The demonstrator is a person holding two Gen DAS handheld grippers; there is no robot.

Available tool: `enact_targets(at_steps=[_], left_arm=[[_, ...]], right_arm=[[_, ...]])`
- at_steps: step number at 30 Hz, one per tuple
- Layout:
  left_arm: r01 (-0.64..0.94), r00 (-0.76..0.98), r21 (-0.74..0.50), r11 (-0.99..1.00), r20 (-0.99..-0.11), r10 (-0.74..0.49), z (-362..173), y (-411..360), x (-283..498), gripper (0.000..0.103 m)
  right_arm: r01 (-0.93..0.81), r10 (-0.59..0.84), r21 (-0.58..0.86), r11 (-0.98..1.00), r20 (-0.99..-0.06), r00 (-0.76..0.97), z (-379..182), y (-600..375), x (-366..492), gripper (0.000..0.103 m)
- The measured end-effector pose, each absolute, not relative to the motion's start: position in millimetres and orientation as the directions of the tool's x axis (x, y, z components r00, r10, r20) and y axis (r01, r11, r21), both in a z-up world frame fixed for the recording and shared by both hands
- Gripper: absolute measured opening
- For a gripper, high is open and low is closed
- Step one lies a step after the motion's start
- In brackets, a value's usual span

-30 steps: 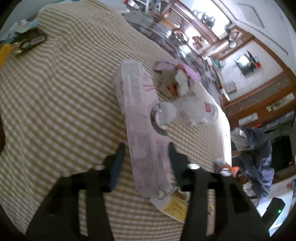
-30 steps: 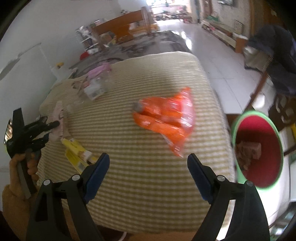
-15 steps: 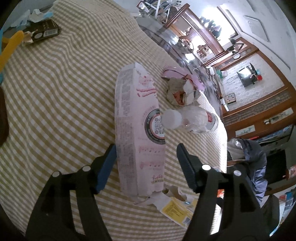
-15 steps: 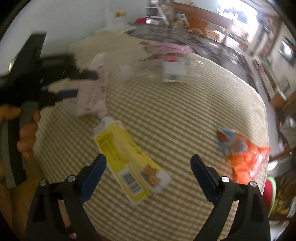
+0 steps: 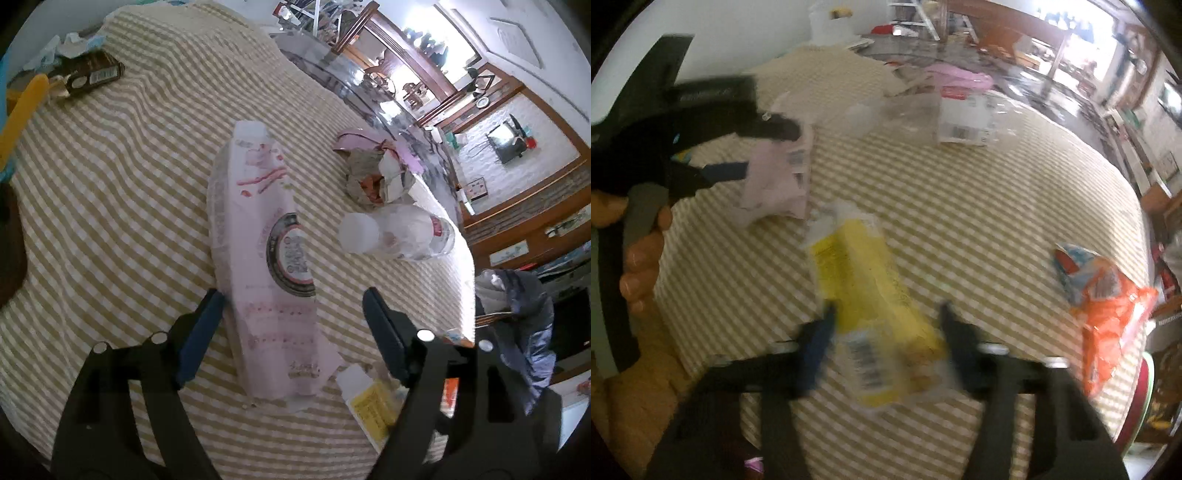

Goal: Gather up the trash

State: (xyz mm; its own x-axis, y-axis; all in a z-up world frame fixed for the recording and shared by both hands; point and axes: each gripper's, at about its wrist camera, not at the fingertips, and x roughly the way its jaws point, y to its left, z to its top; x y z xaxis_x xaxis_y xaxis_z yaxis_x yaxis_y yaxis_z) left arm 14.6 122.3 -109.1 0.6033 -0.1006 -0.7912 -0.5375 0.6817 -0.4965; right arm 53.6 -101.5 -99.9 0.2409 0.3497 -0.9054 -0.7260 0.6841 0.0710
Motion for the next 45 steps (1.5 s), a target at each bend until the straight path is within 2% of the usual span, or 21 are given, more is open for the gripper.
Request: enact_targets(at_steps=[2,6,8,10,15,24,28,31,37,41,45], left_arm=[[-0.536,0.597,-0.485,0.691,-0.797,-0.096,-111,120,16,0.077],[-0.528,0.575,-0.445,0.723,-0.814,-0.081,-111,114,21,0.077],[-0.525,0.569,-0.433,0.733,-0.819,-0.076,-111,113,22,0.079],[-0.526,0.559,-0.424,0.737,-0.826,-0.076,-113,113,23,0.079],[-0.535,0.532,-0.425,0.73,-0.841,-0.1,-120,113,25,0.081],[-0.533,0.532,-0.407,0.742,-0.843,-0.079,-121,109,24,0.081],[-0.541,0.523,-0.347,0.766,-0.852,-0.017,-120,105,26,0.081],[-0.559,0.529,-0.324,0.763,-0.848,0.027,-119,106,25,0.089],[-0.525,0.562,-0.397,0.753,-0.826,-0.044,-119,109,24,0.089],[-0.509,0.548,-0.368,0.778,-0.836,-0.037,-119,104,27,0.089],[-0.506,0.529,-0.342,0.792,-0.848,-0.029,-119,101,30,0.087]], right_arm=[[-0.696,0.382,0.132,0.706,-0.899,0.217,-98,-112,60,0.028],[-0.658,0.411,0.181,0.731,-0.887,0.212,-96,-126,64,0.031],[-0.633,0.439,0.229,0.739,-0.877,0.195,-95,-132,70,0.041],[-0.619,0.464,0.264,0.74,-0.866,0.186,-92,-136,69,0.06],[-0.608,0.468,0.27,0.747,-0.863,0.191,-90,-138,66,0.067],[-0.567,0.476,0.309,0.763,-0.863,0.171,-97,-140,75,0.067],[-0.557,0.466,0.304,0.773,-0.868,0.172,-100,-140,78,0.067],[-0.559,0.461,0.302,0.772,-0.872,0.166,-102,-137,78,0.067],[-0.57,0.445,0.289,0.769,-0.883,0.153,-106,-131,77,0.068],[-0.578,0.435,0.28,0.767,-0.889,0.146,-109,-128,76,0.069],[-0.581,0.423,0.271,0.767,-0.895,0.142,-113,-123,74,0.074]])
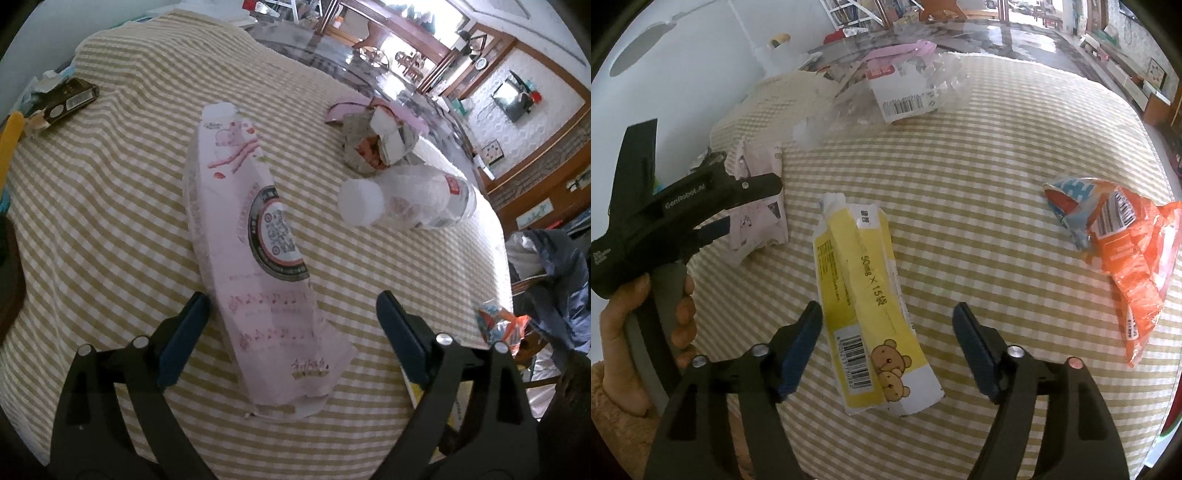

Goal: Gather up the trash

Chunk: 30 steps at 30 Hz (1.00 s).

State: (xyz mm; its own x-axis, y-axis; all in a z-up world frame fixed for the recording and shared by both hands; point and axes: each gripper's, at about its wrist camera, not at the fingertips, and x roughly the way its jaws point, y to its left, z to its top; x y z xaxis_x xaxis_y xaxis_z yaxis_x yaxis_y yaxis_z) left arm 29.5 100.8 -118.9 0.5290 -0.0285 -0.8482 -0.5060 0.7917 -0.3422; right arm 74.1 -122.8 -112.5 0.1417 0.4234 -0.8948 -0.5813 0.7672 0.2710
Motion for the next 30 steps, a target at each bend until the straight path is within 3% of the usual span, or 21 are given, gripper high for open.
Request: enact_targets(at_steps=[1,3,7,12,21,30], left_arm=[[-0.505,0.53,-0.338,0.794,-0.848,-0.024,-119,101,30,0.084],[-0.5,0.525,-0.326,0.802,-0.851,-0.019,-119,99,31,0.066],[-0.483,0.527,-0.312,0.818,-0.85,-0.013,-117,96,32,0.06],[-0.467,0.534,-0.332,0.82,-0.845,-0.038,-117,95,34,0.053],[-0.424,0.624,-0.38,0.822,-0.78,-0.039,-91,94,21,0.052],[-0.369,0.685,-0.312,0.875,-0.728,0.029,-64,74,12,0.051]], right_arm=[[-0.585,0.42,0.267,0.766,-0.897,0.141,-113,-121,73,0.074],[-0.597,0.409,0.251,0.762,-0.901,0.144,-114,-118,71,0.074],[-0.616,0.394,0.225,0.755,-0.906,0.152,-117,-113,66,0.072],[-0.617,0.414,0.247,0.748,-0.899,0.142,-116,-113,60,0.05],[-0.594,0.458,0.279,0.755,-0.872,0.173,-102,-131,54,0.044],[-0.548,0.498,0.318,0.774,-0.84,0.216,-86,-155,50,0.044]])
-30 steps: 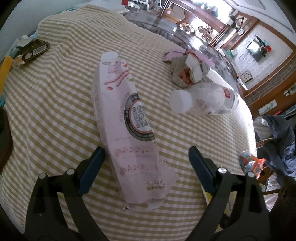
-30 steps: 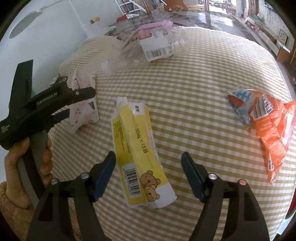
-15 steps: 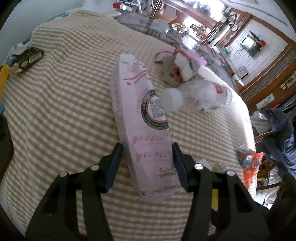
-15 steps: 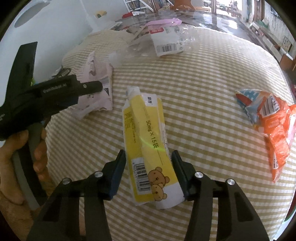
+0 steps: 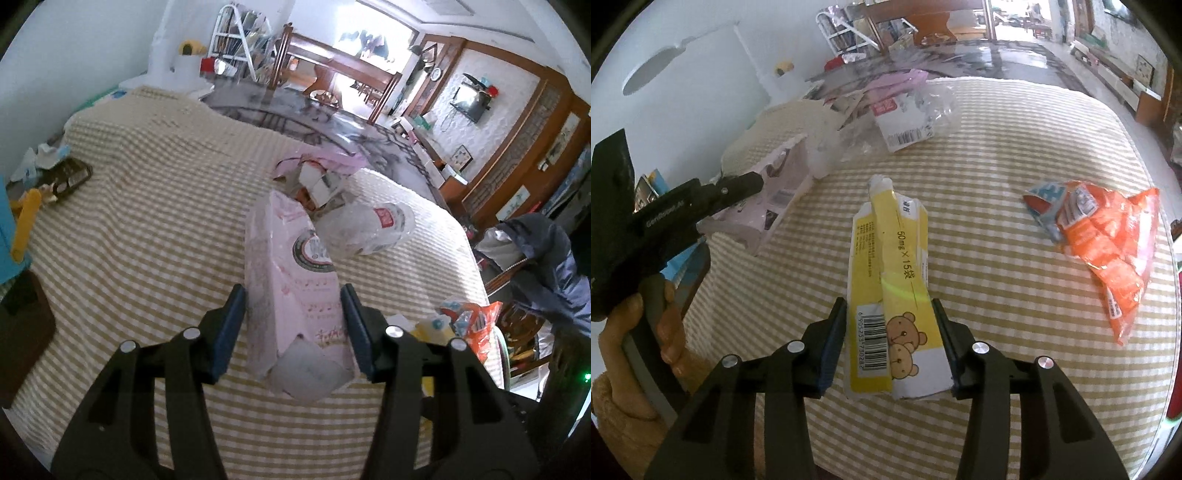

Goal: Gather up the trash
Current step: 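Lift the pink package with the left tool while the right tool lifts the yellow box, then carry the pink package and yellow box to the red bin and open both tools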

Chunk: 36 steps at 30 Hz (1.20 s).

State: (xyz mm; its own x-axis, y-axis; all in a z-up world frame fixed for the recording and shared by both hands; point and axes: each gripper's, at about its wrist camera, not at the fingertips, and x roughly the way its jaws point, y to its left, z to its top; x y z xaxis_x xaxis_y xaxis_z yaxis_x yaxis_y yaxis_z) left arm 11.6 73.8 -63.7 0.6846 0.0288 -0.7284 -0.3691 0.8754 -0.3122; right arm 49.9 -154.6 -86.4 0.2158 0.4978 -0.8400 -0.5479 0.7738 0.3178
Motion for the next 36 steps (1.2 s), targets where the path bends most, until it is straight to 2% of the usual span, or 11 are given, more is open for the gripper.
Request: enact_targets(at_steps=[11,20,36], left_arm=[[-0.328,0.719,-0.261,0.908,-0.693,0.06,-49,61,7,0.05],[-0.25,0.79,-0.253,0.935,-0.612,0.046,-17,31,-14,0.05],[-0.072,0.799,-0.272,0.96,-0.591,-0.107,4,-49,-18,0.05]], right_arm=[[-0.517,0.527,0.351,0.781,-0.814,0.245,-76,-167,47,0.044],[-0.471,0.577,0.405,0.784,-0.755,0.311,-55,-197,43,0.044],[-0.358,0.589,0.469,0.807,-0.674,0.446,-21,-281,33,0.044]])
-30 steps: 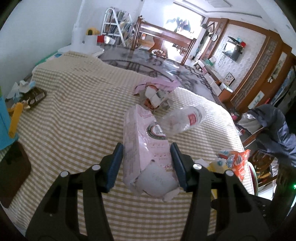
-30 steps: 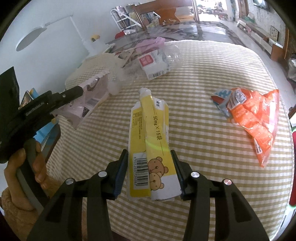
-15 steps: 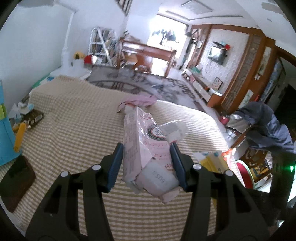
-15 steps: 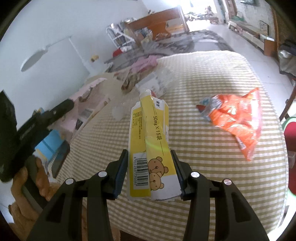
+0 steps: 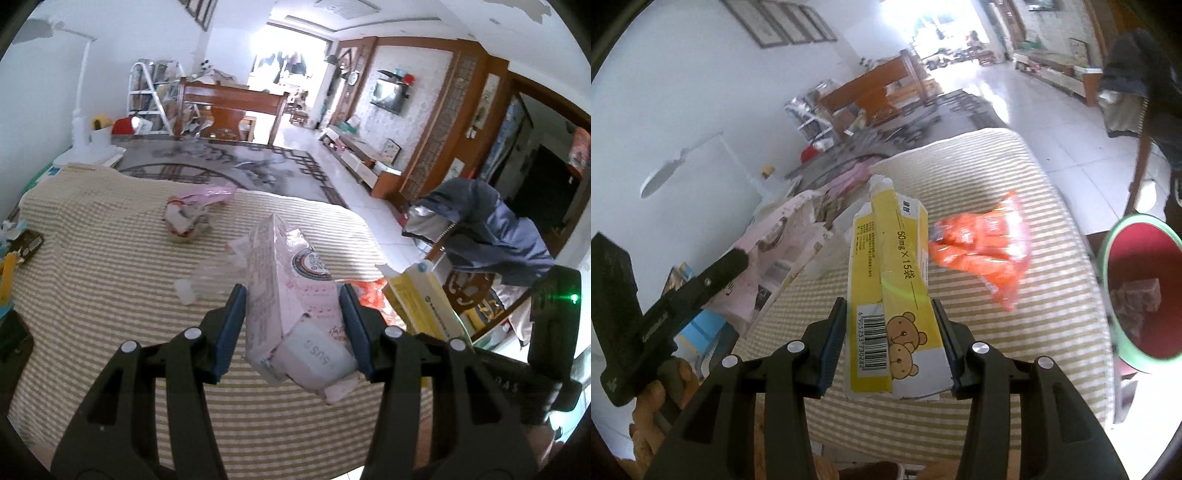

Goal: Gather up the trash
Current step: 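Carry the pink package and yellow box to the red bin and open both tools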

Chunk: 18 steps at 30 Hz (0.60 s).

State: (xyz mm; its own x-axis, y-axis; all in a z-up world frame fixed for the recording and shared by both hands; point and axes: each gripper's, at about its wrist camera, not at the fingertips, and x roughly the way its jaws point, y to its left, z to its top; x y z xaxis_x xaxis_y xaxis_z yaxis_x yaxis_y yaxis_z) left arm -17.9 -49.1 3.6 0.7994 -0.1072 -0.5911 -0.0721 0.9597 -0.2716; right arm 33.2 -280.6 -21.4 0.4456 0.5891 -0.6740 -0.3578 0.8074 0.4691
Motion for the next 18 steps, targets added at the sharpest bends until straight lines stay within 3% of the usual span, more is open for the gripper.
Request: enact_targets(at_steps=[18], left_arm=[[0.114,0.775,-0.283,0.952,-0.574,-0.263,18,-130,13,0.05]], right_arm=[[-0.162,0.548,0.573,0.804,-0.607,0.576,-27,-394,39,0.044]])
